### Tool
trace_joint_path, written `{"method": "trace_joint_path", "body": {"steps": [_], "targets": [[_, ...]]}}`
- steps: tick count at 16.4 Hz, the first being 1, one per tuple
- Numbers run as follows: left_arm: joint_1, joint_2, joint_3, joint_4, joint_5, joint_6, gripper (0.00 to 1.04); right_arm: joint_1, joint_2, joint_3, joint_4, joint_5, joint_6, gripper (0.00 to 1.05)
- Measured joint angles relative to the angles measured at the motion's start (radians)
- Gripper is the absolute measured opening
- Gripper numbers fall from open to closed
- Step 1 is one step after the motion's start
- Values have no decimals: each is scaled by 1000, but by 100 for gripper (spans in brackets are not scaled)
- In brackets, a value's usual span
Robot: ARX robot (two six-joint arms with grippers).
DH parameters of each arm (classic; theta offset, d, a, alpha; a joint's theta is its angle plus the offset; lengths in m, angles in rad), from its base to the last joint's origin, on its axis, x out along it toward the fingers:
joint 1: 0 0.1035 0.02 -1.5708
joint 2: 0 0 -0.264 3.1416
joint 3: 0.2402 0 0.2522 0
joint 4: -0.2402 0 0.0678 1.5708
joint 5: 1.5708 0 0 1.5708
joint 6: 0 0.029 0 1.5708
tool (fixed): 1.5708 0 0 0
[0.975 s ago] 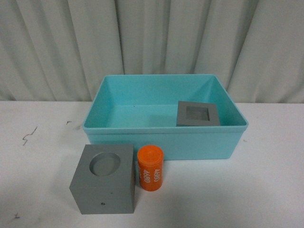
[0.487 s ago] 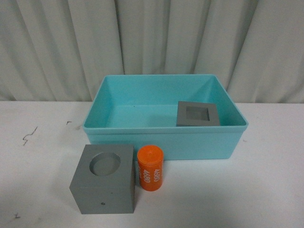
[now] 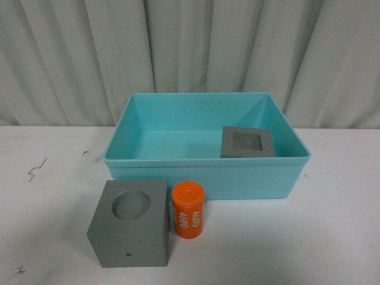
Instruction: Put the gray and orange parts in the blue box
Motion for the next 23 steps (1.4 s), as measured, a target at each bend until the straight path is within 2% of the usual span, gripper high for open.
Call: {"method": "trace_joint_path", "body": {"steps": [3, 6, 8, 12, 15, 23], "targets": [[3, 91, 57, 77, 2, 2, 98, 0, 0, 0, 0, 0, 0, 98], [15, 460, 114, 220, 103, 1, 98, 0, 0, 0, 0, 0, 0, 98], [15, 692, 193, 267, 134, 2, 98, 0, 0, 0, 0, 0, 0, 98], [32, 936, 285, 216, 135, 27, 98, 0, 0, 0, 0, 0, 0, 98], [27, 989, 320, 169, 146, 70, 98, 0, 0, 0, 0, 0, 0, 98], [-5, 1178, 356, 185, 156, 109, 98, 0, 0, 0, 0, 0, 0, 98]]}}
